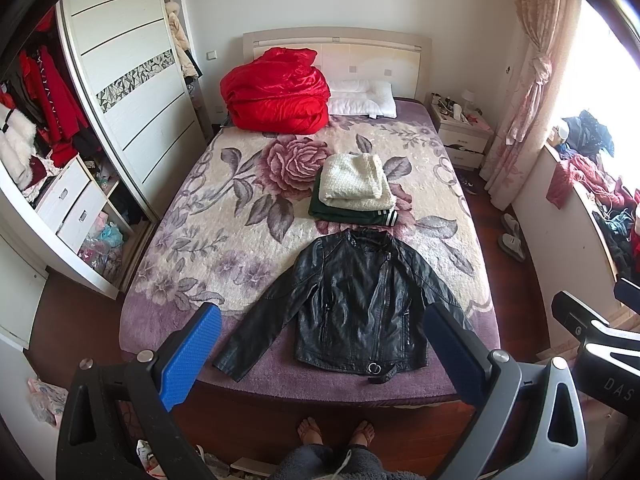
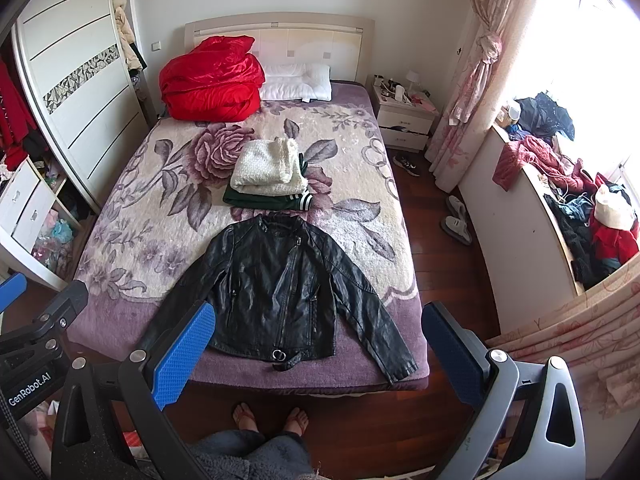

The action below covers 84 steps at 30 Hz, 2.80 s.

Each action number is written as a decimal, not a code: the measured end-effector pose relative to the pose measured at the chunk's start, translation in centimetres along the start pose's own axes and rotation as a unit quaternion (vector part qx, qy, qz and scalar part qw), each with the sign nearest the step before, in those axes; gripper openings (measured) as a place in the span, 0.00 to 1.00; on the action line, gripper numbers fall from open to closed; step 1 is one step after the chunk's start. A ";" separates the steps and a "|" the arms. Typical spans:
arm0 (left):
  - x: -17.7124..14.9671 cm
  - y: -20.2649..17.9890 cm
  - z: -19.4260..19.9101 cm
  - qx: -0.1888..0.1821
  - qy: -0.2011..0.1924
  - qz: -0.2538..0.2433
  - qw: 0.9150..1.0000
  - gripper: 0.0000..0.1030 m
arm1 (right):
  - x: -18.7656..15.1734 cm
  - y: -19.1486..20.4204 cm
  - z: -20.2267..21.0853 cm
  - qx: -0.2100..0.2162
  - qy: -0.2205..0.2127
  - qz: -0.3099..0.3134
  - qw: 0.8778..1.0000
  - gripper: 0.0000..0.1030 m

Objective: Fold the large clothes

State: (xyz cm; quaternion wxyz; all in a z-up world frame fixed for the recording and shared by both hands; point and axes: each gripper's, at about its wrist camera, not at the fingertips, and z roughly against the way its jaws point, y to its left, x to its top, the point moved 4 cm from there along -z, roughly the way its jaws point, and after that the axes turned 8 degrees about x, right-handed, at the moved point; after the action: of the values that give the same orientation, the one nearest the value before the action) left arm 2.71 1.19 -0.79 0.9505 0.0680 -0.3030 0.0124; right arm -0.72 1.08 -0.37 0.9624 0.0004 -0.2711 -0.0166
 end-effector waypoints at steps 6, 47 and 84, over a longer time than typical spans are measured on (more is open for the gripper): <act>0.0 0.1 0.1 0.000 -0.001 0.000 1.000 1.00 | 0.0 0.0 0.0 0.001 0.000 0.000 1.000 1.00; 0.9 -0.9 -14.4 0.048 0.005 -0.034 0.998 1.00 | -1.8 -7.0 -12.0 0.009 0.050 -0.163 0.985 1.00; -17.4 -16.5 -60.3 0.120 0.237 -0.121 0.957 1.00 | -39.8 -38.6 -59.5 0.075 -0.139 -0.788 0.595 0.08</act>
State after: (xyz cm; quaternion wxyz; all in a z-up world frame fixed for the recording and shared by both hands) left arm 24.24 -6.60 -61.50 0.9742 0.2129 -0.0550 -0.0502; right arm -4.77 -36.68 -72.28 0.5218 0.2840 -0.2956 -0.7481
